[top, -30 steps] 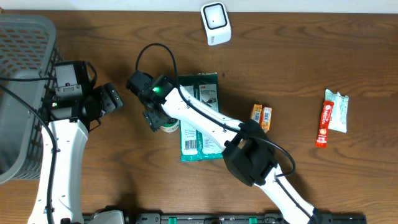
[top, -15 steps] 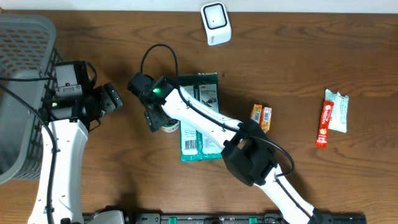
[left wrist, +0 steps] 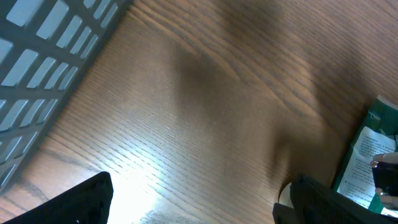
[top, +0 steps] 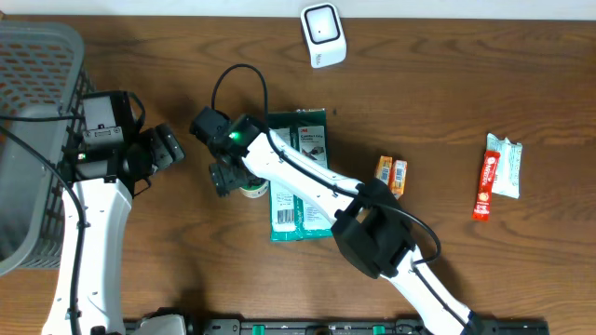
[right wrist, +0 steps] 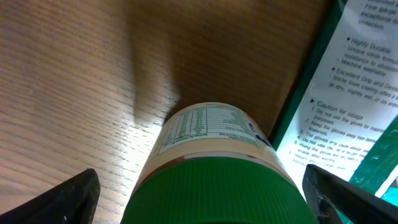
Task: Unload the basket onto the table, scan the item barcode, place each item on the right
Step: 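Close the right gripper around the green-lidded jar and secure it, then lift the jar with the right gripper and hold it under the scanner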
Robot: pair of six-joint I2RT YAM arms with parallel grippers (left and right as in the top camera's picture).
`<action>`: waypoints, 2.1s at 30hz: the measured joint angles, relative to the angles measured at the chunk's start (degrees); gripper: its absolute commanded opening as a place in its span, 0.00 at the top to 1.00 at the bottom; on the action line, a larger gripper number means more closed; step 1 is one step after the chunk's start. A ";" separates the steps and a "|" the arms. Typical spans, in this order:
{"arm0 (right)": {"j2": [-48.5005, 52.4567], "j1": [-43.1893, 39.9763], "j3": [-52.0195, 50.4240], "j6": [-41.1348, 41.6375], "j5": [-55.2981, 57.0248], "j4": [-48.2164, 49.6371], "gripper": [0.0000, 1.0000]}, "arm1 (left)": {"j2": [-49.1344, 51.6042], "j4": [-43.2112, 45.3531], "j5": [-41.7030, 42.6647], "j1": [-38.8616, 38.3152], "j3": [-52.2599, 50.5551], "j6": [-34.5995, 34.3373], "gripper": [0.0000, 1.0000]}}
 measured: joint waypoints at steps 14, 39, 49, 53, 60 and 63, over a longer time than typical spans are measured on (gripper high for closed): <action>0.00 -1.09 0.00 4.42 -0.35 -1.77 0.21 | 0.00 0.00 0.00 0.00 -0.02 0.00 0.08; -0.83 -1.33 1.75 -0.76 1.90 -2.10 0.49 | 0.00 0.00 0.00 0.00 0.00 0.00 0.08; -12.46 -3.15 1.77 -5.62 10.38 0.33 0.94 | 0.00 0.00 0.02 0.00 0.00 0.00 0.08; -20.20 -5.62 1.88 -6.88 11.76 1.05 0.99 | 0.00 0.00 0.02 0.00 -0.02 0.00 0.08; -33.18 -11.96 2.21 -10.60 12.50 2.45 0.99 | 0.00 0.00 0.00 0.00 0.00 0.00 0.08; -34.42 -14.23 2.29 -12.59 12.46 4.70 0.99 | 0.00 0.00 0.02 0.00 -0.02 0.00 0.08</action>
